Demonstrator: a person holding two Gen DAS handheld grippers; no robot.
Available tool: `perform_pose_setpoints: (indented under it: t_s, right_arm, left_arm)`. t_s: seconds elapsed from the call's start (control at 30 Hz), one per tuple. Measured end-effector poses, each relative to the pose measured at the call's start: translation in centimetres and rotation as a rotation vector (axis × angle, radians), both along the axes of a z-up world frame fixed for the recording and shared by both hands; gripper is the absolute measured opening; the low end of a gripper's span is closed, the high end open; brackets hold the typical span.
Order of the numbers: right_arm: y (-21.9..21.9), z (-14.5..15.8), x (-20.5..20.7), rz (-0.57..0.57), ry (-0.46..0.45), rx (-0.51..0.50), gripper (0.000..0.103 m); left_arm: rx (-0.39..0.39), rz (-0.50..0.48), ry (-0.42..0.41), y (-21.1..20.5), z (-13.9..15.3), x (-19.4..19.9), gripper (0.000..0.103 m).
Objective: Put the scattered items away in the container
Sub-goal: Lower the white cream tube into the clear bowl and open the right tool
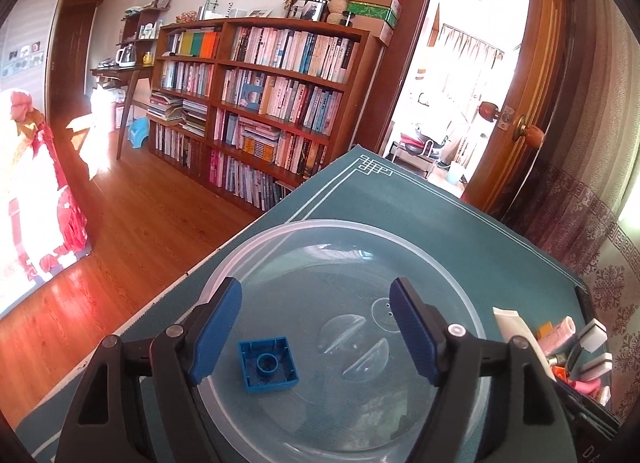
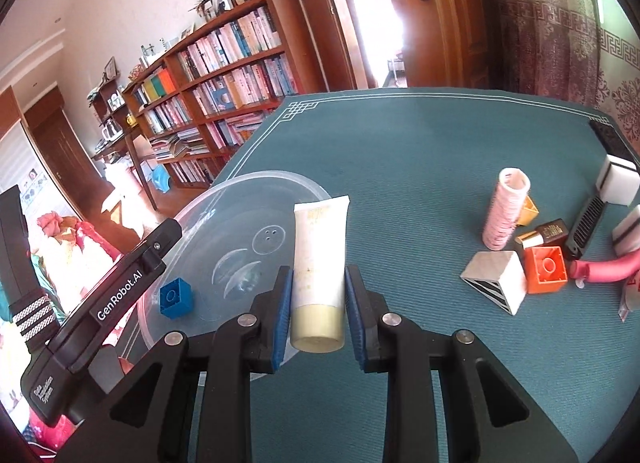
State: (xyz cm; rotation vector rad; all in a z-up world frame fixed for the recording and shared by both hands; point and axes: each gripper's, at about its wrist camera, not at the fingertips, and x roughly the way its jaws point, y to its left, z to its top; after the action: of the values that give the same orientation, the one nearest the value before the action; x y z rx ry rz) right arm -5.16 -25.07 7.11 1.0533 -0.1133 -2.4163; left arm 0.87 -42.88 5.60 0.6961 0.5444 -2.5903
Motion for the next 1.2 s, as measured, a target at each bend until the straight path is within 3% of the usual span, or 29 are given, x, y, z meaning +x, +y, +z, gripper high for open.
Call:
perform_pose_setpoints:
  t_s: [0.17,0.5,0.73,0.87,1.03,1.1,1.2]
  right_arm:
    - [-1.8,-0.5,-1.0,0.024,-0.020,0.001,0.029]
    - [-2.2,-1.5,-1.6,0.013,-0.014,0.025,0.029]
    - [0.8,-2.3,-0.3,-0.050,-0.030,0.008,0.030]
    - [3.2,-2.4,0.7,-0.110,-0.007,0.010,0.054]
    - [6.5,-3.3,1.7,-0.184,-0.015,0.029,0.054]
    - [7.8,-3.9,2.0,-0.217,-0.033,0.037,0.054]
    - [9.7,-4.8,2.1,-0.268,-0.064,0.042,0.054]
  left_arm:
    - [-0.024,0.019,0.013,0.0,0.4,0.4,0.082]
    - [0.008,0.055,-0.005,-1.1,-0.3,0.4,0.082]
    - [-0.024,0.022,-0.018,0.2,-0.4,0.1,0.083]
    - [-0.026,-0.001,-0.023,0.8,-0.5,-0.1,0.085]
    - [-0.045,-0.017,-0.014,1.5,-0.2,-0.2,0.095]
    - [-0.060,-0.027,-0.007,1.9,-0.1,-0.1,0.103]
    - [-0.078,-0.052,0.013,2.8,0.3,0.0,0.103]
